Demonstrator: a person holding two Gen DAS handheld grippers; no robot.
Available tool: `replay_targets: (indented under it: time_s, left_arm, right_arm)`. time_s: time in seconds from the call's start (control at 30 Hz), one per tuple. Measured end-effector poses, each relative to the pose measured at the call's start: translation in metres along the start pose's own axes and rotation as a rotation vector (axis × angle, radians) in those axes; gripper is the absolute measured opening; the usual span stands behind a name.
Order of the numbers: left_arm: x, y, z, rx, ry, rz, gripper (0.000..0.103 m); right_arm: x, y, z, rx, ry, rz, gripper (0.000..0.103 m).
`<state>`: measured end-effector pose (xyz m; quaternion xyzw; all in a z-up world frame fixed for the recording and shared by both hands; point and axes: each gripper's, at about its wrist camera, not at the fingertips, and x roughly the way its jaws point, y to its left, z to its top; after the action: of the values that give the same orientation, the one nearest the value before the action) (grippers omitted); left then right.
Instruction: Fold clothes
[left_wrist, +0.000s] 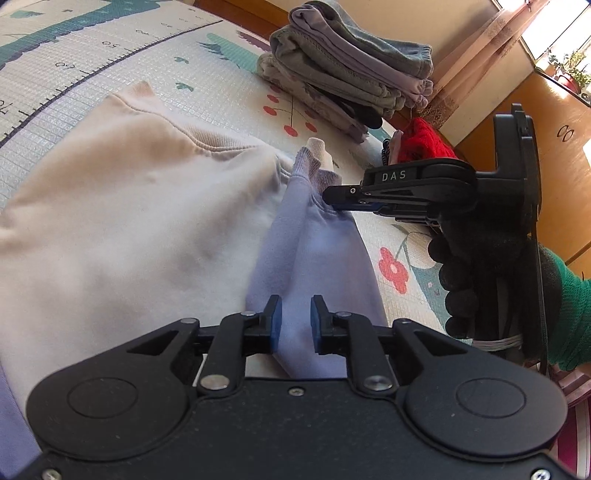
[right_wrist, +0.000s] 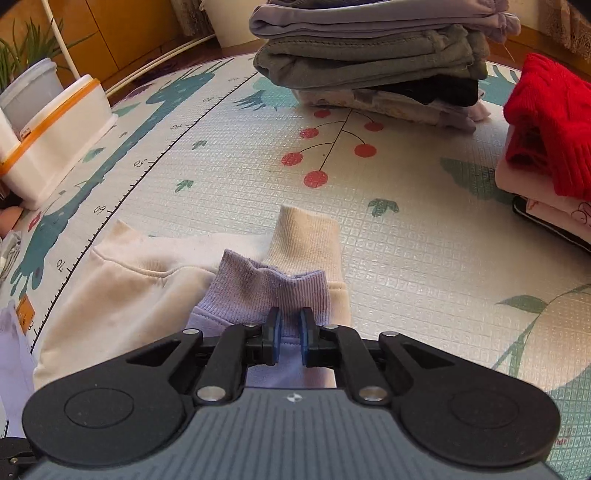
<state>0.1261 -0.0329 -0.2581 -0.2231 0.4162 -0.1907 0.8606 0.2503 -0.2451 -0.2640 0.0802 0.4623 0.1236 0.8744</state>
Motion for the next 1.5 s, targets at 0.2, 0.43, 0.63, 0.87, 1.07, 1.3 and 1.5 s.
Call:
replay_targets:
  time_s: [0.2, 0.43, 0.63, 0.87, 1.07, 1.3, 1.5]
  left_arm:
    - [-0.018, -0.025, -0.009, 0.091, 0.022, -0.083, 0.021]
    - [-0.007, -0.084, -0.075, 0.345, 0.214, -0.105, 0.02]
    - [-0.002, -0.11, -0.104, 0.538, 0.231, 0.01, 0.02]
    - [-0.062, -0.067, -0.066, 0.343, 0.159, 0.091, 0.022]
    - [-0.13, 0.027, -0.036, -0.058, -0.03, 0.322, 0.022]
    - [-0.204, 0.132, -0.02, -0.503, -0.273, 0.431, 0.022]
    - [-0.219, 0.192, 0.004, -0.627, -0.347, 0.431, 0.022]
  right_arm:
    - [-0.04, 0.008, 0.0, -0.023, -0.036, 0.025, 0.012]
    - [-0.11, 0.007, -0.026, -0.016, -0.022, 0.034, 0.013]
    - [-0.157, 0.0, -0.072, 0.17, -0.04, 0.046, 0.015]
    - [-0.165, 0.004, -0.106, 0.252, -0.01, 0.053, 0.016]
    - [-0.15, 0.035, -0.111, 0.282, 0.038, 0.108, 0.017]
    - [-0.133, 0.103, -0.085, 0.219, 0.045, 0.243, 0.025]
    - [-0.108, 0.143, -0.075, 0.193, 0.074, 0.33, 0.029]
